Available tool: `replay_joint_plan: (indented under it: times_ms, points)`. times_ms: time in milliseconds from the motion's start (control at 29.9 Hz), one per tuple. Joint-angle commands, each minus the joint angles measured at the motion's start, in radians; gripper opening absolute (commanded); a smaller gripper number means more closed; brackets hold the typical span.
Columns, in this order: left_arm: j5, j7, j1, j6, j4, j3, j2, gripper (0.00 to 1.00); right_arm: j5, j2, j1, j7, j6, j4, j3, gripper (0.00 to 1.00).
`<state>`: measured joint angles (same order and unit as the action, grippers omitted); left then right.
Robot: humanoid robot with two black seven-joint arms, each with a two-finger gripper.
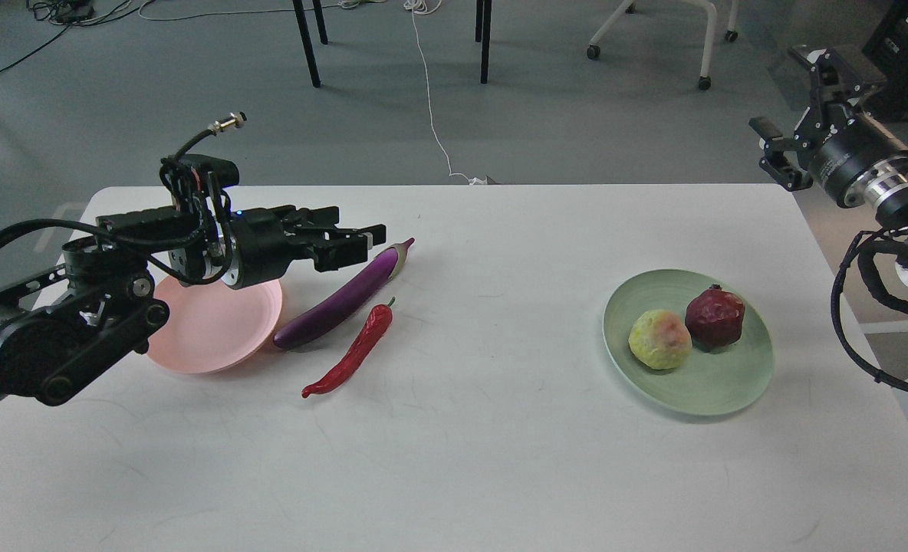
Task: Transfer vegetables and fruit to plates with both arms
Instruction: 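Grasp the red chili pepper with the left gripper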
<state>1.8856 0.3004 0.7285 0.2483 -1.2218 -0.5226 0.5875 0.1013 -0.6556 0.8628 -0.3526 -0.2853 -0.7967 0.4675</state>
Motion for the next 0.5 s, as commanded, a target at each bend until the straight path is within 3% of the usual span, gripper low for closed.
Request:
replay_joint_plan:
  times_ms: [0, 134, 334, 468]
  points:
    - [0.159, 0.0, -0.003, -0.137, 0.04, 0.16, -0.003, 0.87, -0.04, 0.01, -0.014, -0.002, 0.0, 0.001, 0.0, 0.99]
    - [0.17, -0.001, -0.003, -0.207, 0.045, 0.286, -0.015, 0.81, -0.04, 0.013, -0.022, -0.006, 0.001, 0.002, -0.001, 0.99]
    - [0.171, -0.009, -0.021, -0.207, 0.082, 0.302, -0.044, 0.65, -0.04, 0.022, -0.028, -0.006, 0.003, 0.004, 0.0, 0.99]
    - [0.171, -0.011, -0.038, -0.207, 0.128, 0.303, -0.072, 0.6, -0.041, 0.03, -0.047, -0.008, 0.005, 0.004, 0.003, 0.99]
